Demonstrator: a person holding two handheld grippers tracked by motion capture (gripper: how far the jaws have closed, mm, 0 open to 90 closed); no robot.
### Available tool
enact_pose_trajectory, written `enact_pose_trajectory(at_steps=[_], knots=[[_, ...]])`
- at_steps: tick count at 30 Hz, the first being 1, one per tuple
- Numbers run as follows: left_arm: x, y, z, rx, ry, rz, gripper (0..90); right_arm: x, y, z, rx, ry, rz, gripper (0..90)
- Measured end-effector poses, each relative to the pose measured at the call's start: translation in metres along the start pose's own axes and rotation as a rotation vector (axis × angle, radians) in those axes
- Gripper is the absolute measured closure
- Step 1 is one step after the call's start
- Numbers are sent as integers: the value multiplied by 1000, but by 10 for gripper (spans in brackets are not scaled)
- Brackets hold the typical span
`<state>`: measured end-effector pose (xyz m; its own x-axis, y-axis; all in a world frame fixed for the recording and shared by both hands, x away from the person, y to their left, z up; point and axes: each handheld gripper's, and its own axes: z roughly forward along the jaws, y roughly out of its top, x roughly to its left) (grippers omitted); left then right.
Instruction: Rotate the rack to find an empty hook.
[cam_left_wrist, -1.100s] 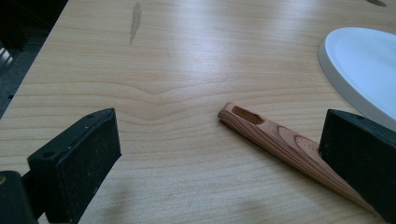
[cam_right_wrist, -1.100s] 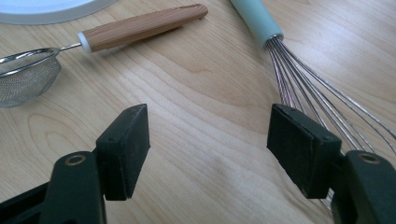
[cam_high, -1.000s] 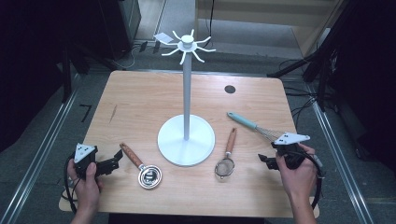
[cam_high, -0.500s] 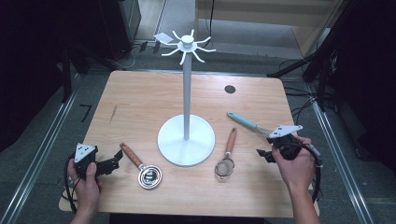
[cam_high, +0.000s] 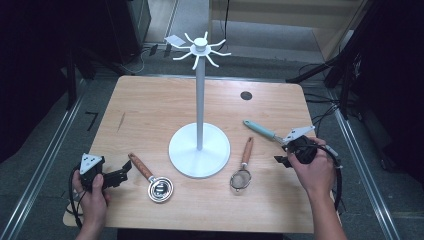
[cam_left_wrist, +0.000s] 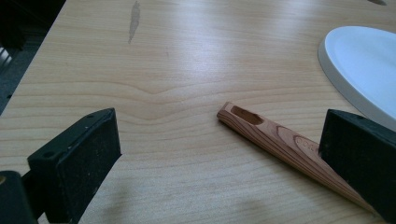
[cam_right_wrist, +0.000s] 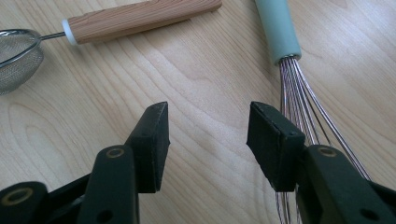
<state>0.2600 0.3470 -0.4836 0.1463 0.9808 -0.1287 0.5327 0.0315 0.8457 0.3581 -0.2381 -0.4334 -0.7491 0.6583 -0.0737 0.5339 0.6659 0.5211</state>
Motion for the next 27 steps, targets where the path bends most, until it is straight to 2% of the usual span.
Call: enact_pose_trajectory(at_steps=[8,15,20,27], knots=[[0,0,0,-2,-2,-1,0,-6,5,-1,16,12,-10,486],[0,0,0,-2,-2,-1,0,-12,16,4,68,14,-41,485],[0,0,0,-1,-3,0,0,-16,21,5,72,14,-43,483],[0,0,0,-3,-2,-2,0,-18,28,13,113,25,-70,476]])
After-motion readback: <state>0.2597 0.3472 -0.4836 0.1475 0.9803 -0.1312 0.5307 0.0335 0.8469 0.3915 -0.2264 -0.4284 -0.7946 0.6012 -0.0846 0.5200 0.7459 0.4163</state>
